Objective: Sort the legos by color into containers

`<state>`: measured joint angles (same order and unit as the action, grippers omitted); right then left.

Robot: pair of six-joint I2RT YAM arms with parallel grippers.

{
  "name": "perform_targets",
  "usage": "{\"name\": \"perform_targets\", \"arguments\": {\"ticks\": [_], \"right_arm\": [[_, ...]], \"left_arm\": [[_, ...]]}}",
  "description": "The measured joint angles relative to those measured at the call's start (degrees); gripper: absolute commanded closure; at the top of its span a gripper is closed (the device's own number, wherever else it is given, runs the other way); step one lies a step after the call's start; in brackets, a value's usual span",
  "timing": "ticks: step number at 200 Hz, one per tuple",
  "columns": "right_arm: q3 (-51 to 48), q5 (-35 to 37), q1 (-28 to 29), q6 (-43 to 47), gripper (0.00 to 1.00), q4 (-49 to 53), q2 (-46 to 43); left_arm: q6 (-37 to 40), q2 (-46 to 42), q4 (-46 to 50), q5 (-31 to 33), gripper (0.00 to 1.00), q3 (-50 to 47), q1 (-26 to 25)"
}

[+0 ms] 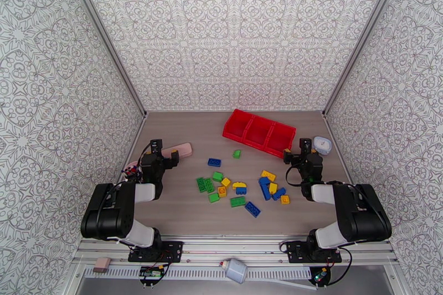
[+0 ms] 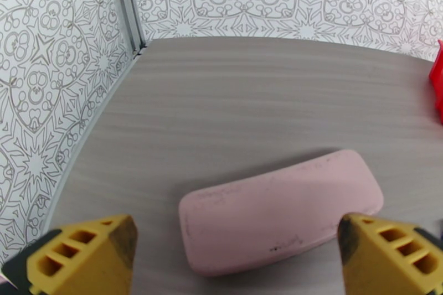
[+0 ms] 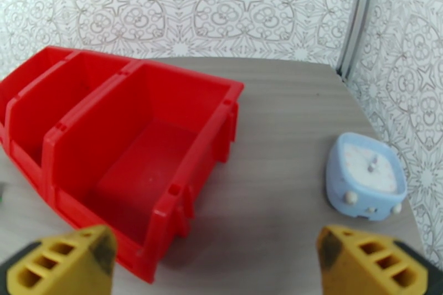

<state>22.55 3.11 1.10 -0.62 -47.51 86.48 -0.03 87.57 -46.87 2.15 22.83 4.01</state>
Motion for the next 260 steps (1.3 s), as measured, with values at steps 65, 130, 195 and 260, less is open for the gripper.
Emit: {"name": "perform_targets", "arguments": {"ticks": [65, 130, 195, 260], "right_arm": [[1.29, -1.11, 0.0, 0.04, 0.0, 6.29, -3.74], [9.16, 0.33, 1.64, -3.89, 0.0, 25.4, -11.87], [21.33, 2.78, 3.08, -15.37, 0.01, 45.66, -8.7], [34.62, 2.29, 4.24, -22.45, 0.23, 58.1, 5.86]], "left_arm": [[0.0, -6.64, 5.05, 0.26, 0.0, -0.04, -0.98], [2.01, -19.04, 19.34, -1.16, 0.0, 3.13, -10.54], [4.63, -19.5, 25.03, -4.02, 0.01, 5.57, -26.69], [5.22, -14.25, 24.04, -5.57, 0.0, 6.69, -36.0]]}}
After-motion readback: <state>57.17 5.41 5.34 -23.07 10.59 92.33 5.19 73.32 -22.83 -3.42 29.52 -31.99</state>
